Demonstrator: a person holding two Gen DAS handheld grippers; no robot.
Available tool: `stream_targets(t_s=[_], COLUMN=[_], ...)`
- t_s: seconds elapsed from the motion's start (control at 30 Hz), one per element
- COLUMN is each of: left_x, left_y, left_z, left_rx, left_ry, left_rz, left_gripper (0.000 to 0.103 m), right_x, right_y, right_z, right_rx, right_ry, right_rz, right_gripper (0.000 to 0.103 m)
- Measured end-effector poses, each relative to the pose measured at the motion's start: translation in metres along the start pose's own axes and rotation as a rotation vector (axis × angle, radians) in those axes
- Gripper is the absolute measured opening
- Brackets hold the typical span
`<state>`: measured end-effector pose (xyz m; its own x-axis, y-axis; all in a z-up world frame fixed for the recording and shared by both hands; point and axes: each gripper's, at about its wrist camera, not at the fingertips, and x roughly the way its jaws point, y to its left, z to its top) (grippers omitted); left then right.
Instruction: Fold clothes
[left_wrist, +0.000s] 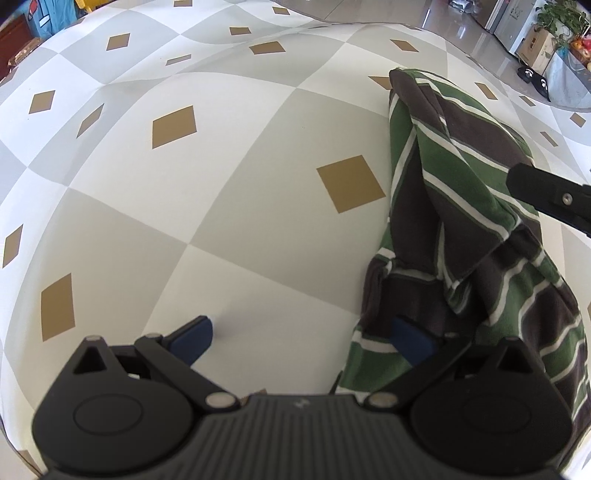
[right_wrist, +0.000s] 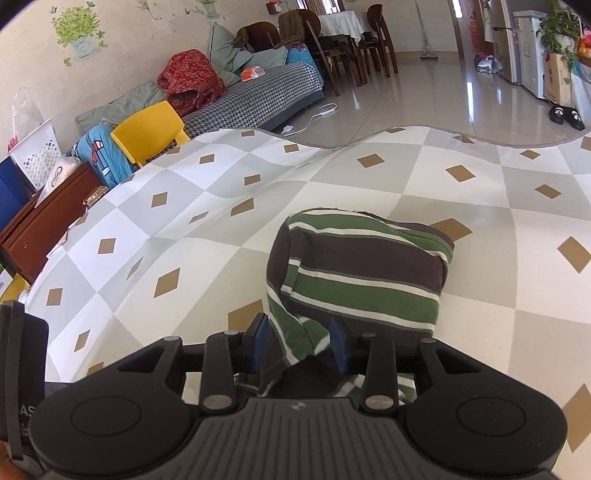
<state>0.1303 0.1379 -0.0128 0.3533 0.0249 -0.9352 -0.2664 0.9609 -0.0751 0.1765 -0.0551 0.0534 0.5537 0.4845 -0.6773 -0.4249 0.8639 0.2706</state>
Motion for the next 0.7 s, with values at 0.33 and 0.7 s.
stream_targets(t_s=[0.33,0.7], left_x=[-0.010,-0.024], left_y=[-0.011,-0.022], left_z=[-0.034,-0.066], left_rx=[0.040,0.098], left_ry=[-0.030,-0.074], left_rz=[0.003,0.019], left_gripper=[0.103,0.103], right_x=[-0.032,-0.068], right_y=[-0.013,-0.025], right_z=[-0.029,-0.063], right_rx=[0.008,0.049], right_ry=[0.033,0.042], right_rz=[-0.064,-0.149], right_gripper=[0.037,0.038])
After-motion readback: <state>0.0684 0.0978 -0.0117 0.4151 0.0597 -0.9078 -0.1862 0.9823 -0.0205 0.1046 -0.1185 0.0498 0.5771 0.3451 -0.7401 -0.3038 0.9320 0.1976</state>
